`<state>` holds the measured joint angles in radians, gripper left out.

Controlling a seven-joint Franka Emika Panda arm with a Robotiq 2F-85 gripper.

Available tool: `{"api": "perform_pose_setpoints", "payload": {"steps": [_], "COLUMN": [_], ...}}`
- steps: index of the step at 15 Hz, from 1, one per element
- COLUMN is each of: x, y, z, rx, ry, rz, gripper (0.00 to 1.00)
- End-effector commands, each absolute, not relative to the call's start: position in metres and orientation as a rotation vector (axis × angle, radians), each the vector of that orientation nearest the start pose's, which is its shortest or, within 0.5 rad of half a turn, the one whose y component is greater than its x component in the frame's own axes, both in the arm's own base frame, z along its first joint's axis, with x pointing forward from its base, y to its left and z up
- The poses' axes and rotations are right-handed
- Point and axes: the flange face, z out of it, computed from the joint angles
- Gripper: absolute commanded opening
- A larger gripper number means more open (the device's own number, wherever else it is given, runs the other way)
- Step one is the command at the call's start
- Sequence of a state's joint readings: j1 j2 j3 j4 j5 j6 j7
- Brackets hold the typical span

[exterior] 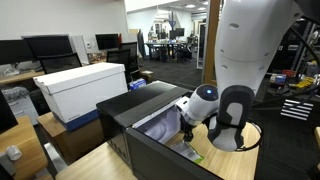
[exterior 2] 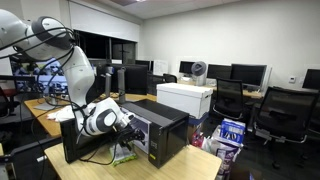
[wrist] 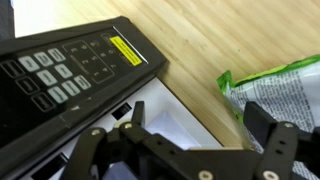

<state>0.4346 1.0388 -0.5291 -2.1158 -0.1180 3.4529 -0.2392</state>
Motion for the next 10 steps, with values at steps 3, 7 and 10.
{"api": "perform_pose_setpoints", "payload": {"steps": [3,7,10], "x": [0.49,0.471,0.47], "y": [-0.065,-0.059,-0.052], "z": [0.062,0.072,0.075], "rx": [-3.336,-3.283,-3.253], "ry": [-0.936,-0.958,-1.075], "rz": [-0.459,-0.427,-0.421], "gripper": [1.0,1.0,1.0]}}
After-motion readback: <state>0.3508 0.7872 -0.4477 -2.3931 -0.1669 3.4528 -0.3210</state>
